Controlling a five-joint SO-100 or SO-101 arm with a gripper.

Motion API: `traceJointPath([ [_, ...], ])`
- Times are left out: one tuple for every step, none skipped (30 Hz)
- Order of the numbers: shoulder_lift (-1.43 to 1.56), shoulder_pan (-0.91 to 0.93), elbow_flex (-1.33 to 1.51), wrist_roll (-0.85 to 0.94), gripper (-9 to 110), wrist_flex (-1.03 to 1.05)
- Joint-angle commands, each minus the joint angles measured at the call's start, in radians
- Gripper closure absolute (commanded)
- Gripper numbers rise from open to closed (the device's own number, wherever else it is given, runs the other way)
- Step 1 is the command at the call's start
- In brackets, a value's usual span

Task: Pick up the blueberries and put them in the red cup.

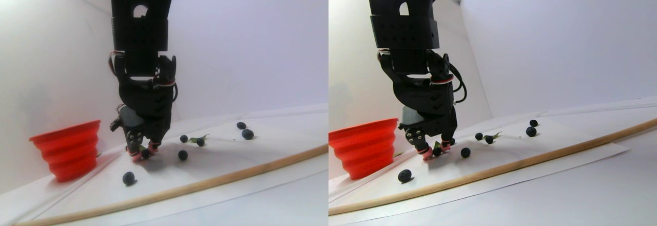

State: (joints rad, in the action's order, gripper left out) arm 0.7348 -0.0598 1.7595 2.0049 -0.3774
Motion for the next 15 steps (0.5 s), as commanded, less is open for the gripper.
traceJointPath([
  [0.150, -0.028, 0.003, -0.008, 90, 0.009],
  [0.158, -0.029, 0.008, -0.009, 90, 0.012],
  [0.167, -0.032, 0.011, -0.012, 90, 0.014],
  [0.175, -0.034, 0.014, -0.014, 90, 0.017],
  [0.181, -0.037, 0.015, -0.015, 90, 0.020],
  [0.189, -0.038, 0.020, -0.017, 90, 0.021],
  [0.198, -0.040, 0.025, -0.020, 90, 0.025],
  [0.204, -0.043, 0.028, -0.021, 90, 0.026],
  [0.210, -0.044, 0.031, -0.023, 90, 0.028],
  [0.216, -0.046, 0.035, -0.025, 90, 0.029],
  [0.222, -0.048, 0.038, -0.025, 90, 0.029],
  [0.227, -0.049, 0.040, -0.025, 90, 0.031],
  [0.232, -0.049, 0.041, -0.025, 90, 0.031],
  [0.236, -0.051, 0.043, -0.025, 90, 0.034],
  [0.242, -0.052, 0.043, -0.026, 90, 0.037],
])
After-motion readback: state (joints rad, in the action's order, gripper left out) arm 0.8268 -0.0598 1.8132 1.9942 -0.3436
